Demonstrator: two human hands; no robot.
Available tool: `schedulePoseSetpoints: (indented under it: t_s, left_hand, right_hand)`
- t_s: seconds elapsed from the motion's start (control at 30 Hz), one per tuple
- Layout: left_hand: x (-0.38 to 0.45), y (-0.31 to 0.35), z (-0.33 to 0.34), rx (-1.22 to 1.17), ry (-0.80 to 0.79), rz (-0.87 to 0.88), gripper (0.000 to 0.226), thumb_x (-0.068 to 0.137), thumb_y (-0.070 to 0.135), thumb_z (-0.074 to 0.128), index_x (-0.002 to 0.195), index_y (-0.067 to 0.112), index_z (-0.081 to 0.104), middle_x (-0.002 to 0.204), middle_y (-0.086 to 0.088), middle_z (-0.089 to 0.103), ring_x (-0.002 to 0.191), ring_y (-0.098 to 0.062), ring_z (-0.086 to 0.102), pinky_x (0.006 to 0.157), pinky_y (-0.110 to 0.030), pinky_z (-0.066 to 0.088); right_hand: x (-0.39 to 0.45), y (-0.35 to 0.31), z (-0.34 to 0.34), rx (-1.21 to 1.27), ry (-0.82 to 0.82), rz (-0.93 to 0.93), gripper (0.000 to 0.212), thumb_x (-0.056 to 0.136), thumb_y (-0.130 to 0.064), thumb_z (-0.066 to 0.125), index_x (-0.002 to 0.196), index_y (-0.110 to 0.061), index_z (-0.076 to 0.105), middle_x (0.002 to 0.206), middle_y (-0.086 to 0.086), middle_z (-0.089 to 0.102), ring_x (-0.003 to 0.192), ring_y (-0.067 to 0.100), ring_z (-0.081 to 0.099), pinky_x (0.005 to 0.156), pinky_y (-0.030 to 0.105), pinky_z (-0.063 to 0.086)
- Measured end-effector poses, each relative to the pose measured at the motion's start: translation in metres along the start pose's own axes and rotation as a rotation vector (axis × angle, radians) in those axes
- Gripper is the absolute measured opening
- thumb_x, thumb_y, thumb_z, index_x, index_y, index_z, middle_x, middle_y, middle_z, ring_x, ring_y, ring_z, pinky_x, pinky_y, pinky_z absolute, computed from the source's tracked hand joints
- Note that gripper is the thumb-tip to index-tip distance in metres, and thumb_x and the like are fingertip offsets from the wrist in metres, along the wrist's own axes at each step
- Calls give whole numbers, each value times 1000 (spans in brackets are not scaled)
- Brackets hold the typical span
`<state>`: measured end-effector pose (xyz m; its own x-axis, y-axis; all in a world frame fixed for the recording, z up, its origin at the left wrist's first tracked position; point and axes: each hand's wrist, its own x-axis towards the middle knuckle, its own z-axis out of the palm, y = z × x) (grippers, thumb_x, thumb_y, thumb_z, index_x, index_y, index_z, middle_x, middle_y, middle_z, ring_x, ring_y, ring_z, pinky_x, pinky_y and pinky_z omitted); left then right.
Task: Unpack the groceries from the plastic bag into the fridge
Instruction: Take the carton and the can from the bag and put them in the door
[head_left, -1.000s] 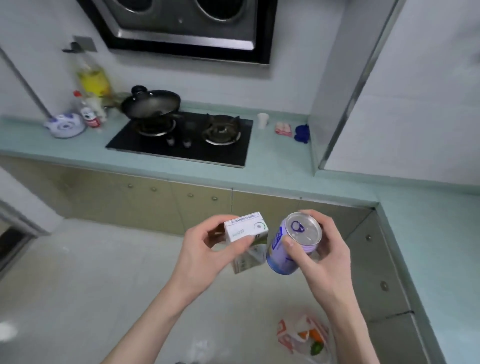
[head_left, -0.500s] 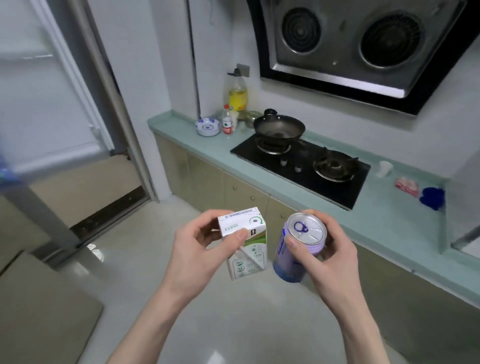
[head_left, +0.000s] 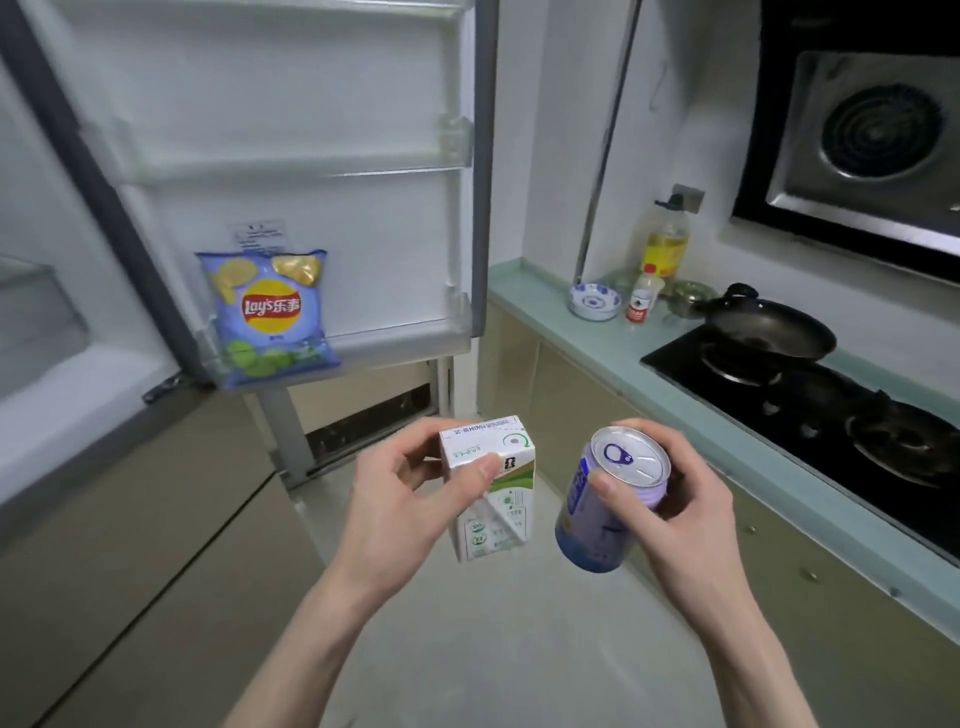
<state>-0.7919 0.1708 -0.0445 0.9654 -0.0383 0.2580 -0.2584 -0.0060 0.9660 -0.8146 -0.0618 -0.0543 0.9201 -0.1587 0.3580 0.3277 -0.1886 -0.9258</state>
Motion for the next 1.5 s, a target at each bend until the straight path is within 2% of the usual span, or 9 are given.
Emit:
schedulePoseSetpoints:
  t_s: [0.23, 0.33, 0.63, 0.8, 0.9, 1.07, 1.23, 1.37, 1.5]
  left_hand:
    - [38, -5, -81, 0, 77, 0, 34, 73, 41, 81, 101, 21, 77, 100, -1, 81, 97, -26, 76, 89, -37, 61]
    - [56, -7, -102, -5, 95, -8, 24, 76, 34, 84, 97, 25, 78, 101, 1, 81, 97, -21, 77, 89, -31, 61]
    - [129, -16, -131, -45, 133, 29, 33, 75, 24, 80, 104, 10, 75, 101, 1, 82, 96, -14, 78, 81, -19, 58]
    - [180, -24, -142, 7, 177, 33, 19, 86, 6, 78, 105, 6, 74, 102, -4, 81, 94, -15, 78, 78, -18, 57]
    - [210, -29, -146, 58, 212, 47, 16, 88, 5, 78, 102, 11, 75, 99, 2, 81, 92, -7, 76, 77, -13, 55]
    - [254, -41, -144, 128, 214, 45, 26, 88, 2, 77, 102, 24, 72, 93, 19, 80, 89, 2, 75, 76, -10, 55]
    - [286, -59, -139, 197, 231, 38, 26, 88, 7, 78, 106, 25, 72, 99, 16, 80, 93, -1, 75, 84, -19, 59]
    - [302, -78, -138, 344, 224, 5, 32, 86, 27, 84, 115, 27, 72, 107, 14, 78, 107, -9, 72, 98, -35, 58]
    - [310, -91, -132, 460, 247, -22, 33, 82, 36, 85, 112, 33, 72, 102, 20, 77, 102, -2, 69, 92, -28, 57]
  right_hand:
    - [45, -8, 89, 63, -93, -24, 40, 76, -32, 80, 114, -21, 70, 112, -7, 74, 102, 13, 70, 85, 23, 56]
    - [67, -13, 113, 76, -125, -31, 36, 79, -23, 79, 113, -21, 69, 110, -9, 75, 101, 10, 70, 83, 21, 55]
    - [150, -12, 157, 116, -104, -90, 47, 74, -44, 79, 115, -22, 69, 108, -7, 76, 97, 8, 70, 80, 19, 55]
    - [201, 1, 177, 136, -125, -104, 40, 78, -33, 82, 115, -22, 69, 105, -11, 76, 95, 6, 70, 77, 17, 54]
    - [231, 11, 186, 141, -156, -103, 35, 81, -24, 83, 112, -26, 68, 104, -12, 75, 94, 6, 70, 78, 17, 55]
    - [277, 27, 199, 143, -185, -93, 34, 84, -16, 84, 113, -23, 68, 105, -9, 75, 95, 7, 71, 79, 20, 55]
    - [315, 49, 209, 107, -221, -83, 40, 83, -19, 86, 118, -21, 67, 109, -8, 75, 103, 12, 70, 82, 20, 56]
    - [335, 68, 215, 119, -243, -78, 42, 83, -15, 86, 119, -19, 66, 107, -10, 75, 101, 7, 70, 81, 17, 54]
    - [347, 89, 218, 70, -259, -55, 43, 81, -19, 88, 118, -22, 67, 106, -11, 75, 100, 6, 70, 82, 18, 54]
